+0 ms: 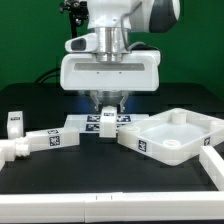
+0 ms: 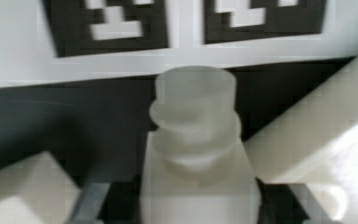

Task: Assemble desk

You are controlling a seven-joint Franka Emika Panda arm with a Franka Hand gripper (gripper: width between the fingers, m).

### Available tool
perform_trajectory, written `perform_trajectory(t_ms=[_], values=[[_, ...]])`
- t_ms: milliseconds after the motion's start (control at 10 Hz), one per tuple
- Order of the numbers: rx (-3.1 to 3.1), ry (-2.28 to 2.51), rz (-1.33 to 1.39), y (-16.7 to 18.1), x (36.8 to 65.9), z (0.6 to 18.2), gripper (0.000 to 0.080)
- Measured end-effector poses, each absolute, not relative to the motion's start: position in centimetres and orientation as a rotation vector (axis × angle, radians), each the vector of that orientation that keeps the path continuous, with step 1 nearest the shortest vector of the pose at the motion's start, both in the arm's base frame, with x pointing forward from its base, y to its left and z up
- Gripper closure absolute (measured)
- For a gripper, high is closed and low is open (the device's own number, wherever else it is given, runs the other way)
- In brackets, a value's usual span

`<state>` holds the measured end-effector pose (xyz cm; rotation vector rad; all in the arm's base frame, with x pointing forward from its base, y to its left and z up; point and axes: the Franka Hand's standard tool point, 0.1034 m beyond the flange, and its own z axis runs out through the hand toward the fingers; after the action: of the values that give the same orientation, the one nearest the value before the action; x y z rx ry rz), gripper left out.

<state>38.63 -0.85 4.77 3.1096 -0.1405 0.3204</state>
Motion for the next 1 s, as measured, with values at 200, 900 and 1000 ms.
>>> perform_trajectory(t_ms=[200,900,1000], values=[[3.105,-0.176,0.343,-1.7,39.3,5.3,0.0515],[3.101,-0.225,0.372,-3.2,40.0,6.5,0.0515],[3.101,-0.232,0.372,-3.1,39.8,6.6,0.0515]])
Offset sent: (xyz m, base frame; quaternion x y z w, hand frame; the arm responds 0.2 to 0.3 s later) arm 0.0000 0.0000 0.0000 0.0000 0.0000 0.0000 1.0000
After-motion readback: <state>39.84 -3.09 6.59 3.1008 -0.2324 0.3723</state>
